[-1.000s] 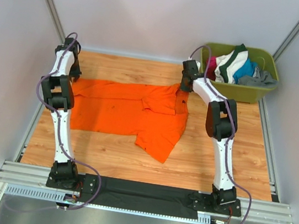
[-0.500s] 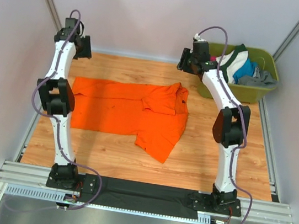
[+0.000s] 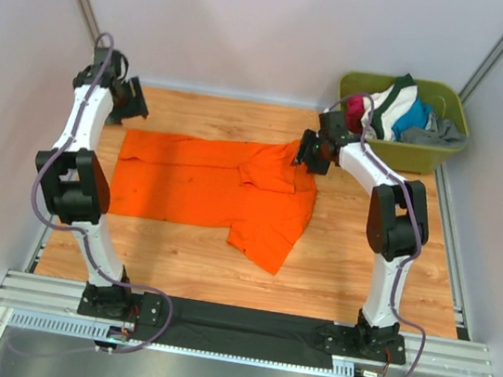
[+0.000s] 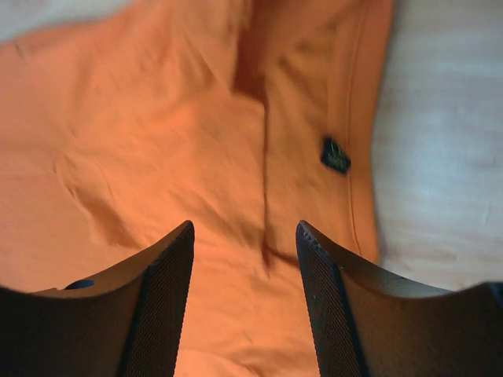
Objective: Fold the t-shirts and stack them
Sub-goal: Fold the tshirt
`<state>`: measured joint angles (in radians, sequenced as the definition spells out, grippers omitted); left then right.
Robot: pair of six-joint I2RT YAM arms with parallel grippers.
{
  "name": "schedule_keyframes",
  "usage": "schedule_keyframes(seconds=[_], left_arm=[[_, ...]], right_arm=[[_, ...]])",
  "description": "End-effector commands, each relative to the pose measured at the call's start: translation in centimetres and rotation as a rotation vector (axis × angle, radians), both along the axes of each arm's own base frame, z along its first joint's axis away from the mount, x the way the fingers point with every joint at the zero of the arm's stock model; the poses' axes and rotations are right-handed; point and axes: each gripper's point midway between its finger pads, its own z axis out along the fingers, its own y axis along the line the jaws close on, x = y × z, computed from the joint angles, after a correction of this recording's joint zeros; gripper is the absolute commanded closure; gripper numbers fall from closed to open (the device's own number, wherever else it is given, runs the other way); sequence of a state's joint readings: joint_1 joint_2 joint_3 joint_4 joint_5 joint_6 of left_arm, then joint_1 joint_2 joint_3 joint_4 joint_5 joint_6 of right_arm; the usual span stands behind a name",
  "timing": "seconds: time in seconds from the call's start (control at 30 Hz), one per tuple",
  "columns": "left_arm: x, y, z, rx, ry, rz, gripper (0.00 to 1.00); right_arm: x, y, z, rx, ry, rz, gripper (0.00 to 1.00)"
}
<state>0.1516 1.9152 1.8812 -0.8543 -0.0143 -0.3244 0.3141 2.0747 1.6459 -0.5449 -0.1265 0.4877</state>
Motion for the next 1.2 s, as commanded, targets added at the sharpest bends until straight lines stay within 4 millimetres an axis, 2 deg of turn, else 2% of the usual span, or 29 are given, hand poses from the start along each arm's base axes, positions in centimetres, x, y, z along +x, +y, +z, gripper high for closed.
schedule_keyframes(seconds=[0.0, 0.03, 0.07, 0.13, 0.17, 0.37, 0.57, 0.67, 0.83, 0.97, 1.17], left_arm=[[-3.8, 2.6, -0.6, -0.151, -0.019, 0.182, 0.25], [-4.5, 3.5, -1.1, -0.191, -0.021, 0.208, 0.27], [-5.2, 3.4, -2.6, -0.222, 0.002, 0.225, 0.28], [-5.8, 3.4, -3.8, -0.231, 0.025, 0.229, 0.28], [-6.0, 3.2, -5.0, -0.241, 0.045, 0.229, 0.29], [-5.3, 4.1, -7.2, -0.220, 0.074, 0.262, 0.30], [-3.5, 5.0, -9.8, -0.236, 0.075, 0.325, 0.33], [-3.3, 5.4, -10.9, -0.242, 0.106, 0.353, 0.35], [-2.9, 6.4, -12.1, -0.219, 0.094, 0.405, 0.39], [-1.7, 6.9, -13.0, -0.225, 0.077, 0.424, 0.42], [-1.0, 6.9, -14.3, -0.243, 0.083, 0.441, 0.45]], right_arm=[[-0.9, 0.6, 5.0, 0.062, -0.093, -0.019, 0.43], [-1.5, 0.2, 4.1, 0.047, -0.070, -0.028, 0.43], [-1.9, 0.0, 3.7, 0.042, -0.051, -0.032, 0.43], [-2.8, -0.2, 2.5, 0.036, -0.018, -0.038, 0.43], [-2.8, -0.3, 2.2, 0.039, -0.016, -0.043, 0.44], [-3.5, 0.0, 0.7, 0.061, 0.030, -0.063, 0.45], [-3.5, 0.0, 0.4, 0.067, 0.034, -0.068, 0.46], [-3.7, 0.0, 0.3, 0.062, 0.037, -0.070, 0.46], [-3.5, 0.3, 0.5, 0.076, 0.037, -0.064, 0.47], [-4.1, 0.3, 0.3, 0.087, 0.052, -0.075, 0.48], [-4.5, 0.4, 0.7, 0.117, 0.042, -0.086, 0.47]])
